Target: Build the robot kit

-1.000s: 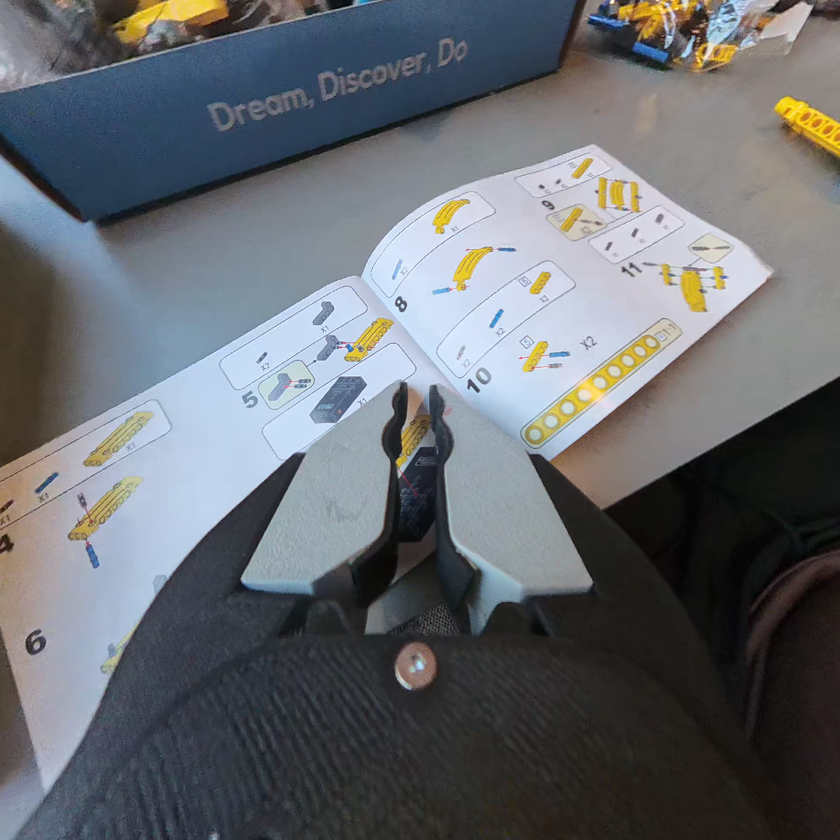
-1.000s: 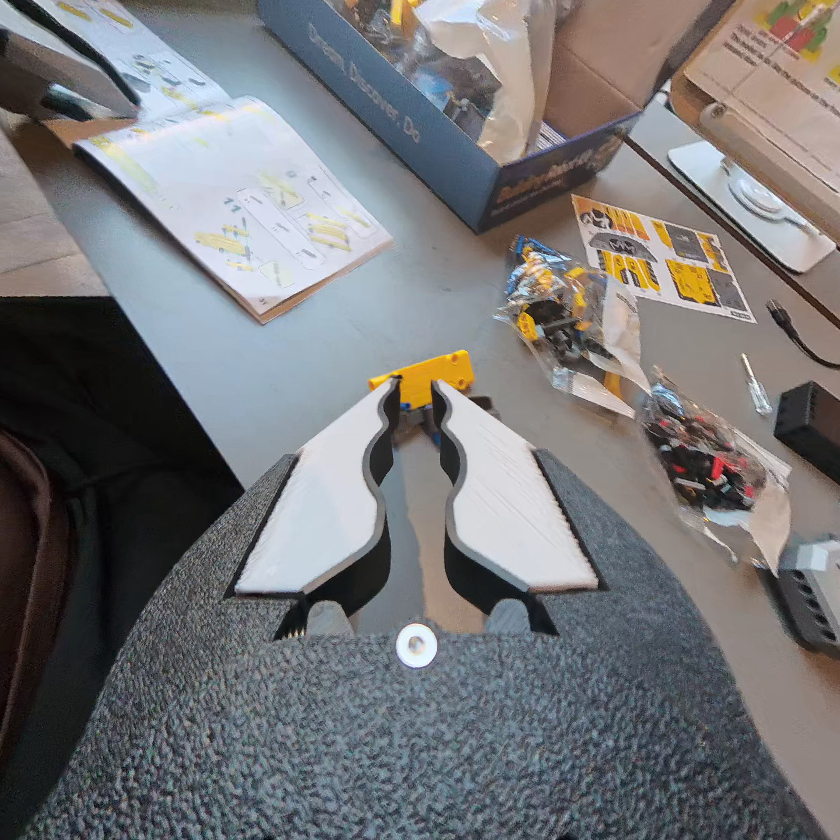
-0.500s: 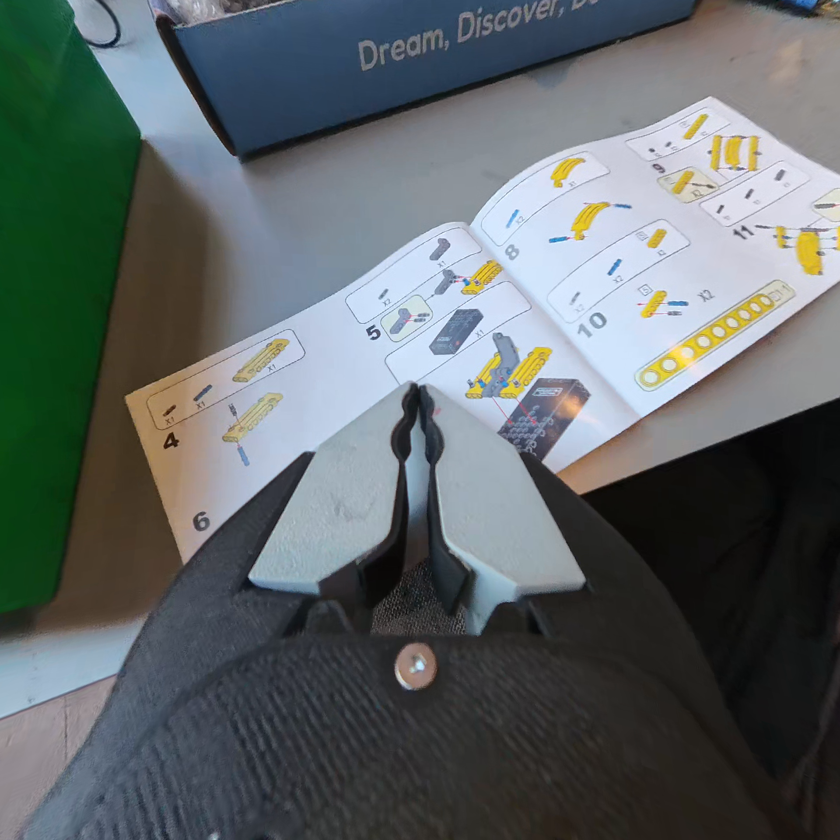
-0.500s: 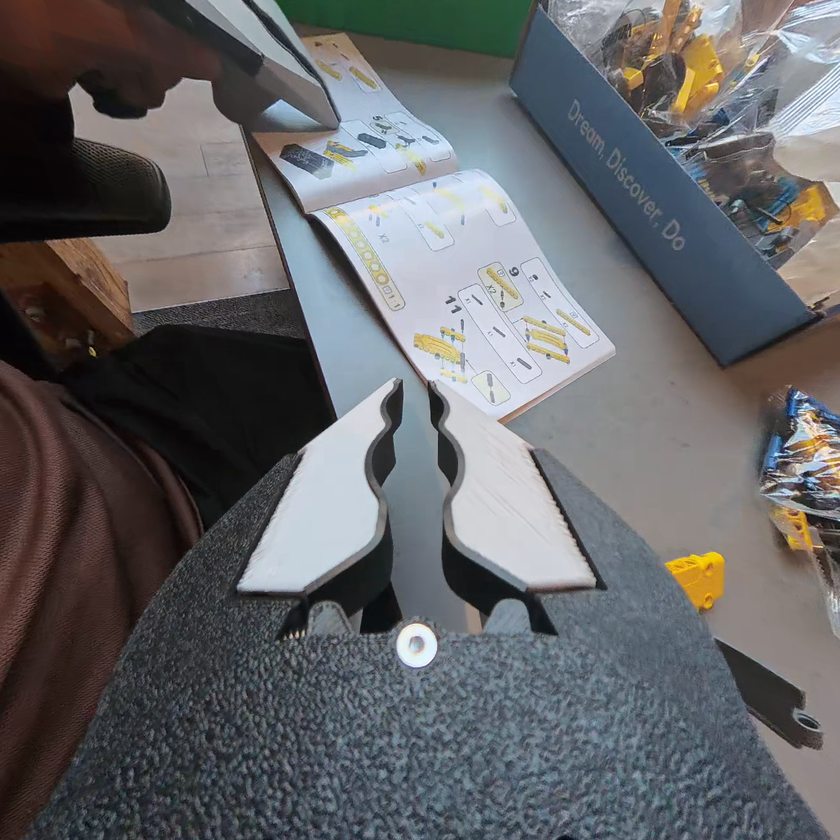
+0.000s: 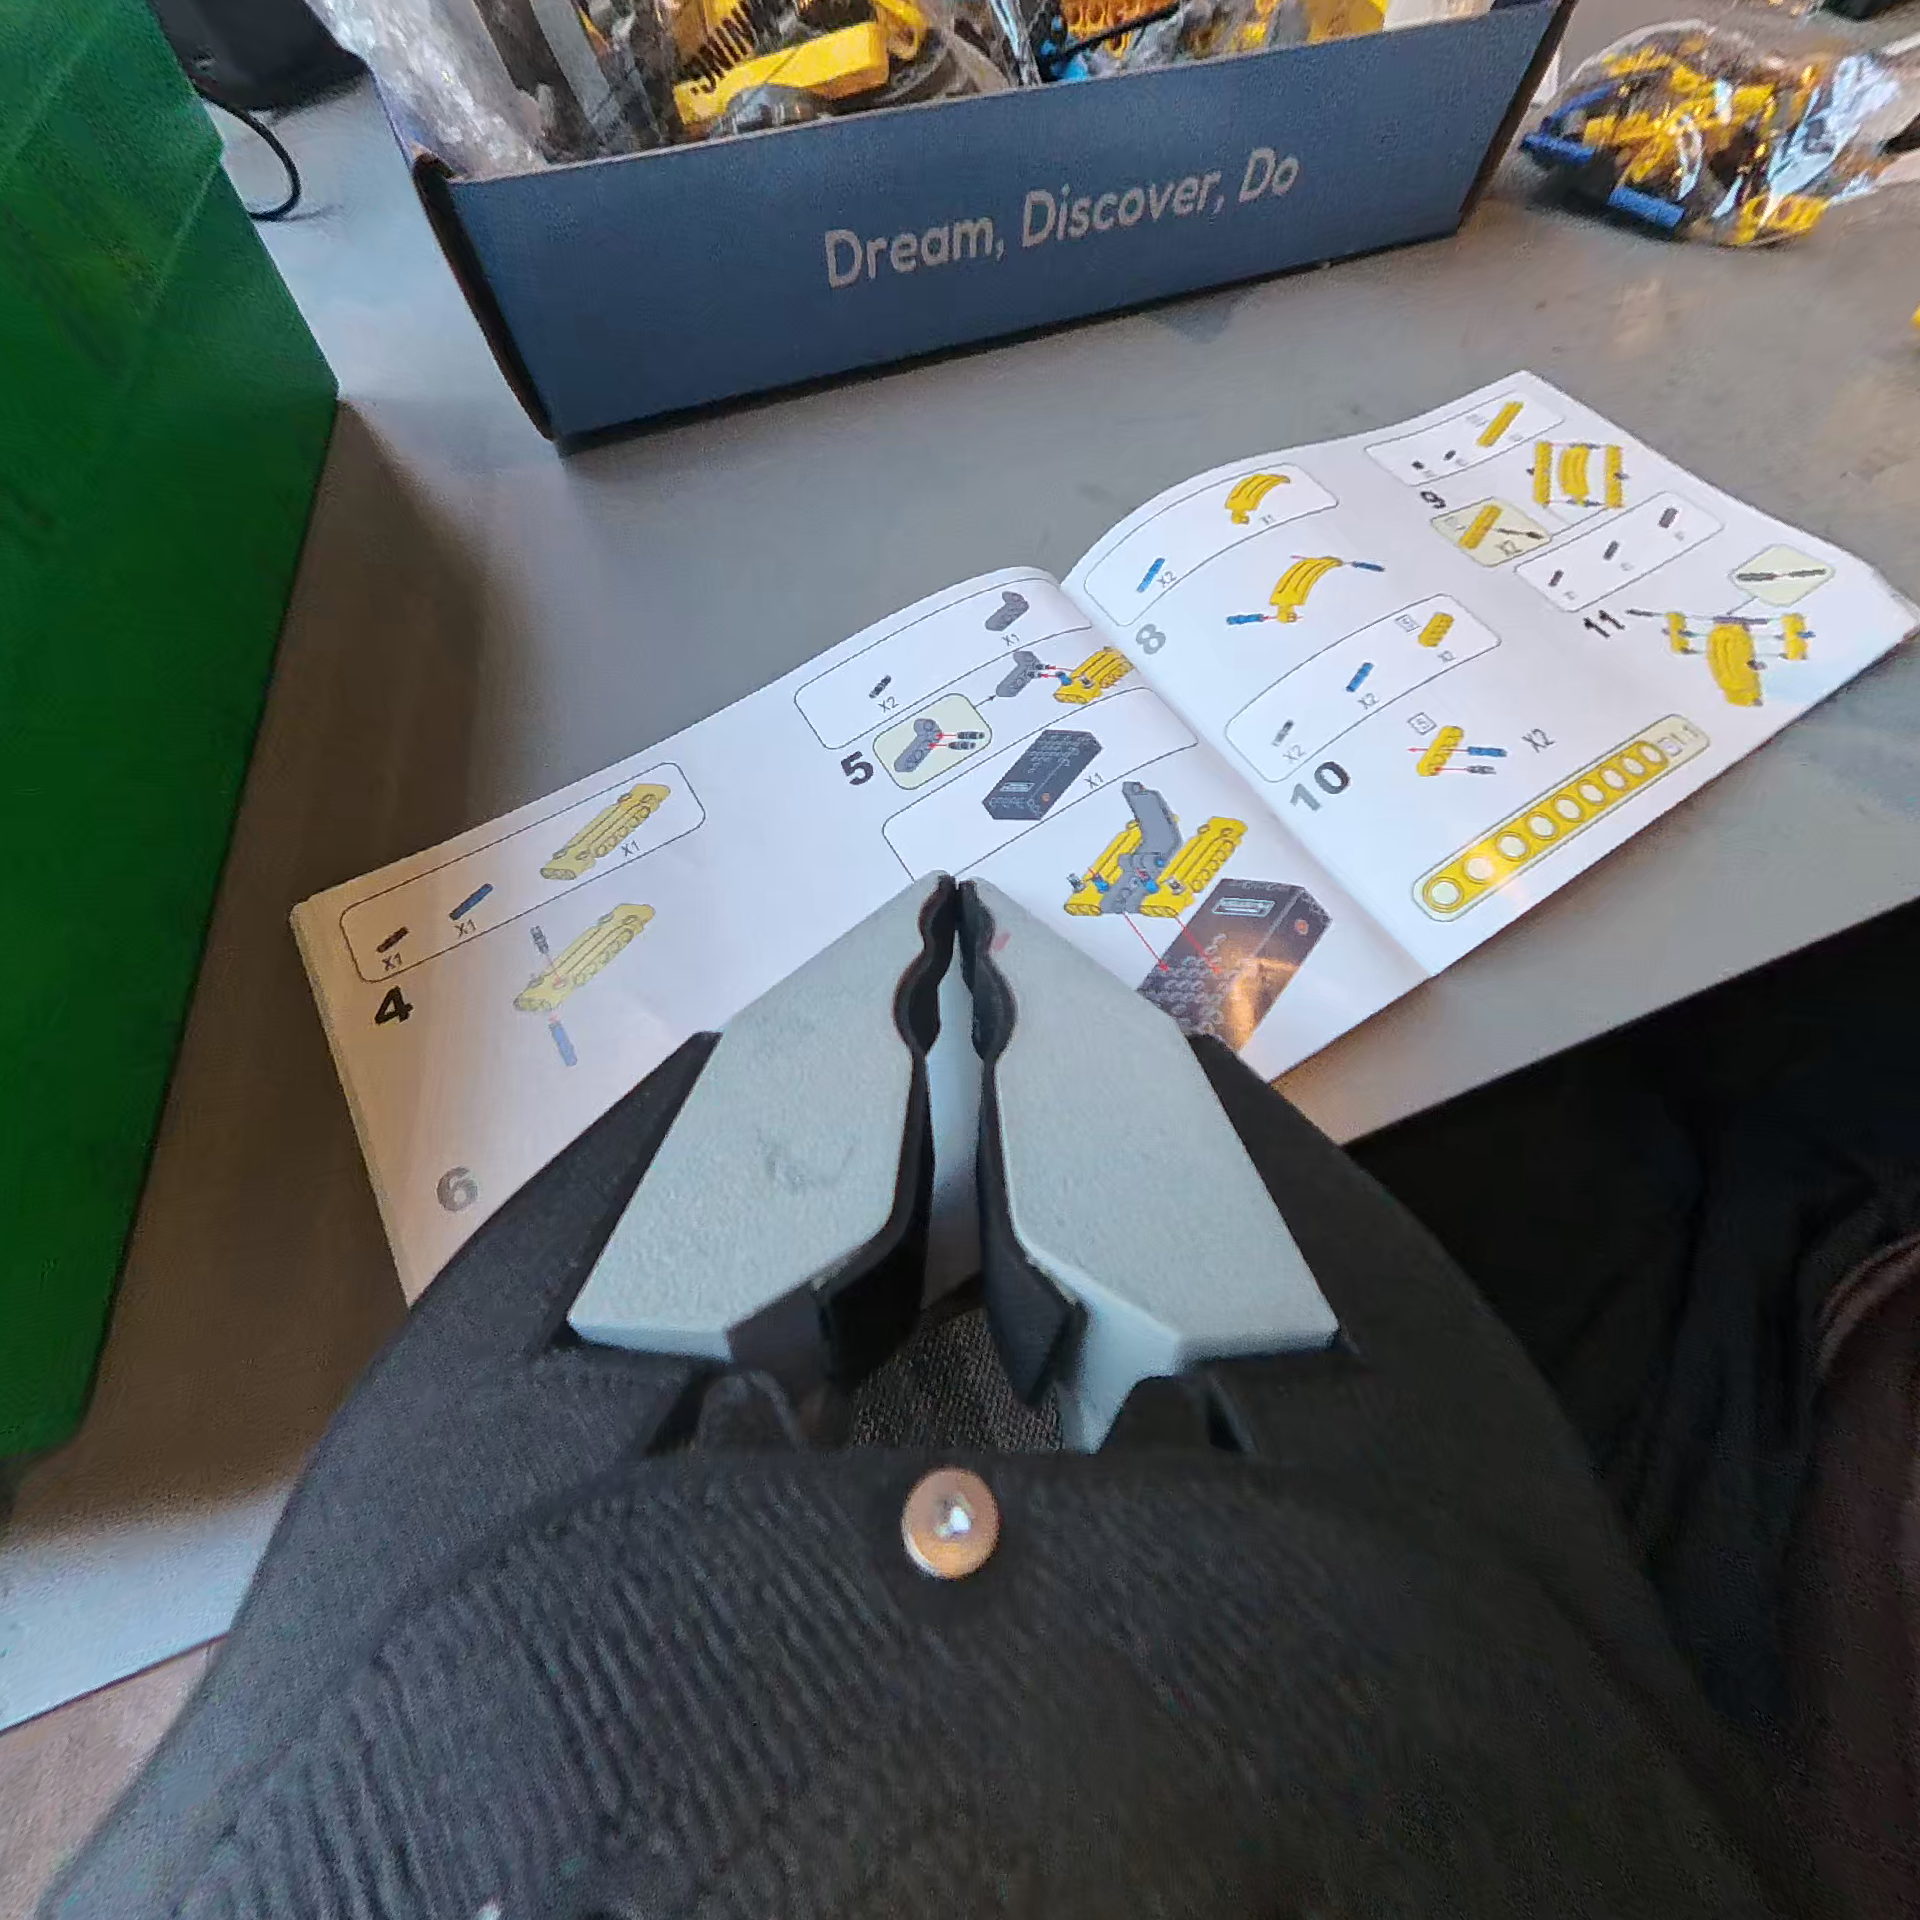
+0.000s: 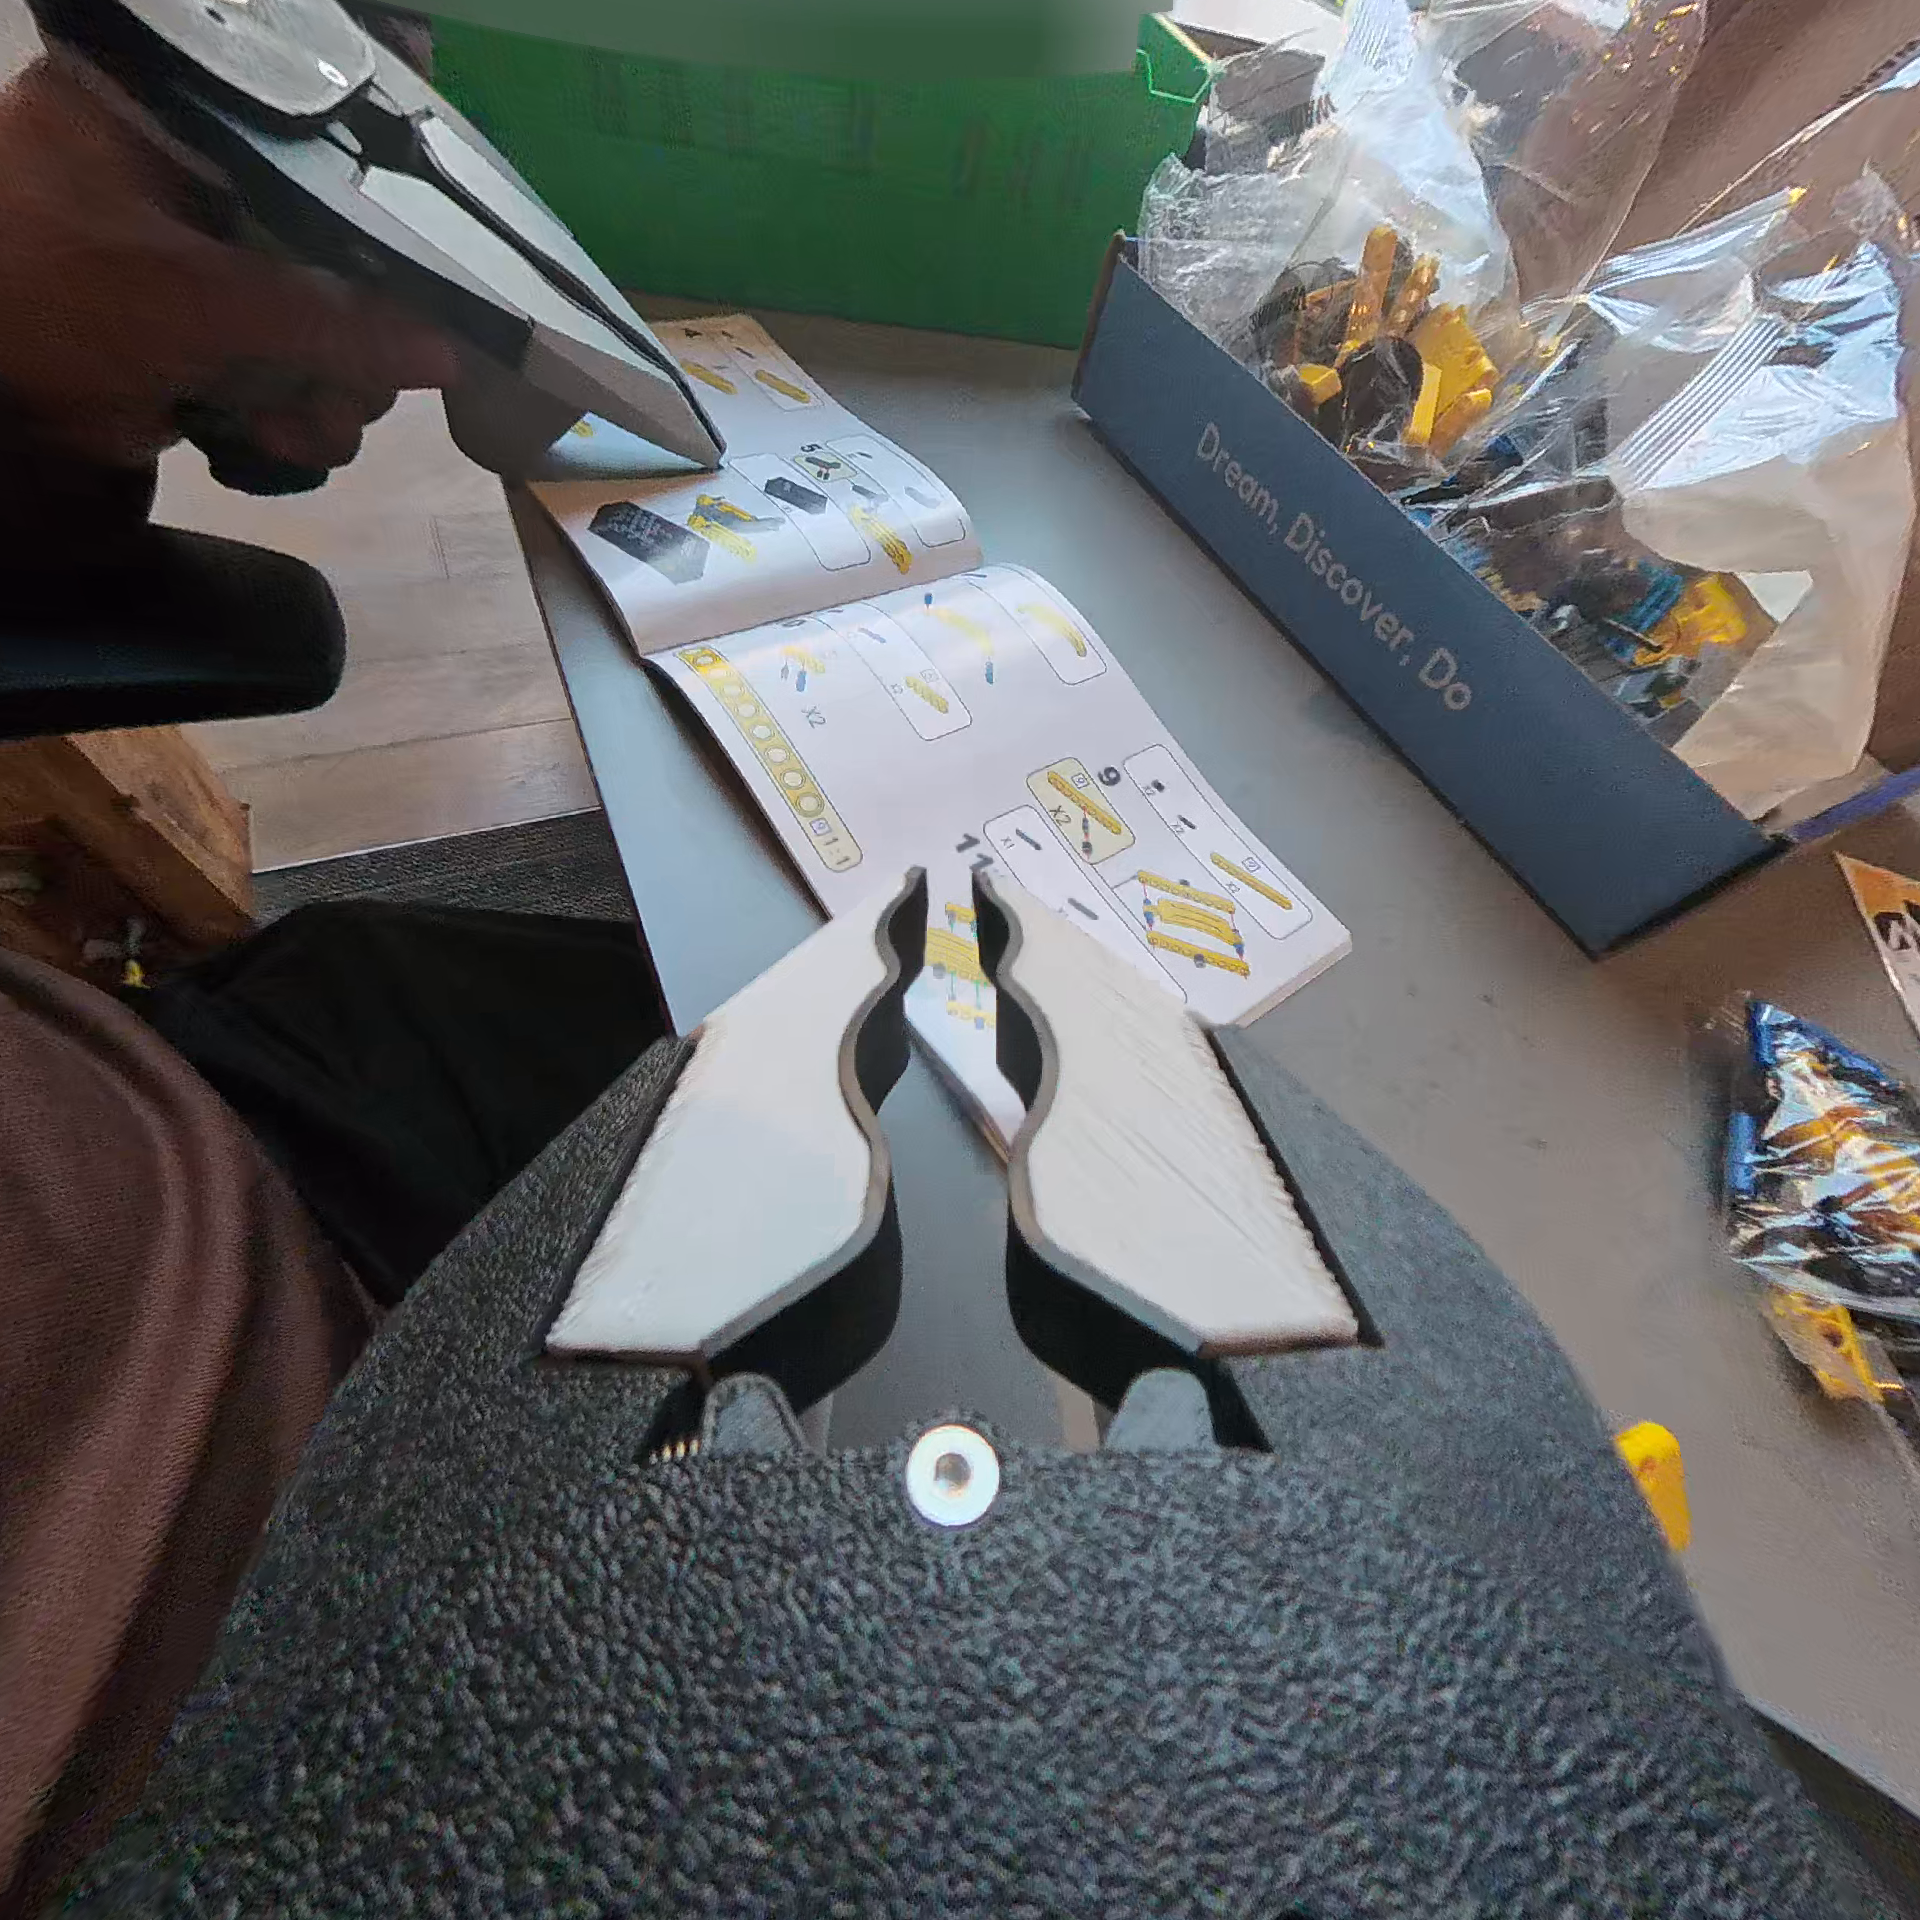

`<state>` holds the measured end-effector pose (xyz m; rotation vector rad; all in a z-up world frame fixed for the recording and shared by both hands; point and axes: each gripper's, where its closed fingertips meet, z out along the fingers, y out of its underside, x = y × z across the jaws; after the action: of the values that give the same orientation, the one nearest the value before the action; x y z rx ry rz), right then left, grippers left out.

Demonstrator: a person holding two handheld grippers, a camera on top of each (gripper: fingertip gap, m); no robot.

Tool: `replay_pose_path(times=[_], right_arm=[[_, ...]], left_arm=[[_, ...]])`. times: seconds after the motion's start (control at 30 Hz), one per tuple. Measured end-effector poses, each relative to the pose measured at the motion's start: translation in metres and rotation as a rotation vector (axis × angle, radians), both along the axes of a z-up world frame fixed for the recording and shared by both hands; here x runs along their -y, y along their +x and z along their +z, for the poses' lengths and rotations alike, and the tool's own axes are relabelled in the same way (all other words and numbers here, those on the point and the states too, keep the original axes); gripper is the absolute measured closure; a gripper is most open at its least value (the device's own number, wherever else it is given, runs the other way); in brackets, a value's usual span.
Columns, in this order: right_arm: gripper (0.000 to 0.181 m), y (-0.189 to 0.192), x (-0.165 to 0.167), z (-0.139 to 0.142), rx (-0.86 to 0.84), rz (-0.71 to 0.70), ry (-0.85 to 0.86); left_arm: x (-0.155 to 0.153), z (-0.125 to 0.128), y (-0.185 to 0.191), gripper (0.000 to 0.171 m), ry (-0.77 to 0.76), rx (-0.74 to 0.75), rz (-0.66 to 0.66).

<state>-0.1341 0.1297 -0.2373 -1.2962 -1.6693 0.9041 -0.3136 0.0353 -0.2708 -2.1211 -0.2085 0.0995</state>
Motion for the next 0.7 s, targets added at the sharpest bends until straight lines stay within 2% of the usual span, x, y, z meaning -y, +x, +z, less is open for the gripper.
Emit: replay_pose_path(times=[0.47, 0.7], right_arm=[[0.171, -0.006, 0.001, -0.001, 0.037, 0.050, -0.160], [0.171, -0.003, 0.008, 0.006, -0.002, 0.079, -0.135]], left_arm=[[-0.002, 0.004, -0.001, 0.171, 0.052, -0.004, -0.010], [-0.001, 0.004, -0.003, 0.171, 0.045, -0.029, 0.023]])
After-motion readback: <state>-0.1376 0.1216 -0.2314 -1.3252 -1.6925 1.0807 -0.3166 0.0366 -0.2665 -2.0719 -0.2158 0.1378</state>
